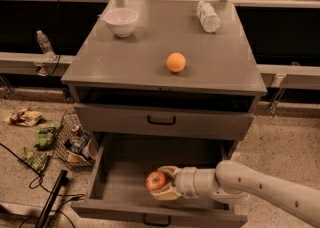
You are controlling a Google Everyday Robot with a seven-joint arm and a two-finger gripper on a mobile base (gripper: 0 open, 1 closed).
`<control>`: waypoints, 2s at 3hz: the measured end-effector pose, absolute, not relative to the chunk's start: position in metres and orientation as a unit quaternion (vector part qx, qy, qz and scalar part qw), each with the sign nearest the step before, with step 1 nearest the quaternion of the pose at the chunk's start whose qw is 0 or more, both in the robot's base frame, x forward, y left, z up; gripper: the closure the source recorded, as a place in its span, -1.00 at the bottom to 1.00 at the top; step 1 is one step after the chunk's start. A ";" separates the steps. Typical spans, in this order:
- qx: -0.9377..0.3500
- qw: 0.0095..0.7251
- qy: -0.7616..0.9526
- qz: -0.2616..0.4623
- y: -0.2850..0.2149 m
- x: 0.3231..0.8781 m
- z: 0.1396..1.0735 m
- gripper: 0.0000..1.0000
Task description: Place apple into middle drawer
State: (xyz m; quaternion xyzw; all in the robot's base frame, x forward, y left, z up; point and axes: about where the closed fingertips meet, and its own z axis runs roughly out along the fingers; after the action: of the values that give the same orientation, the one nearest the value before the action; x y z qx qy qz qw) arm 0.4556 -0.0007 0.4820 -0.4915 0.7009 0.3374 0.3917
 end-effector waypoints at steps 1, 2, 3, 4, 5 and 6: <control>-0.499 0.375 0.713 0.321 0.003 0.472 0.446 0.35; -0.501 0.368 0.720 0.310 0.008 0.483 0.428 -0.12; -0.489 0.357 0.742 0.288 0.005 0.484 0.420 -0.58; -0.466 0.353 0.766 0.268 -0.005 0.479 0.421 -0.98; -0.433 0.368 0.787 0.239 -0.026 0.475 0.445 -0.40; -0.394 0.424 0.785 0.220 -0.045 0.461 0.532 0.22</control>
Offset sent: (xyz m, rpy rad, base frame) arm 0.0414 0.0110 -0.0737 -0.1207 0.0187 -0.0284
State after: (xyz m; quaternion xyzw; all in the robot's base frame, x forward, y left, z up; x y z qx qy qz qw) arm 0.4605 -0.0451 0.5315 -0.3939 0.7853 0.2203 0.4238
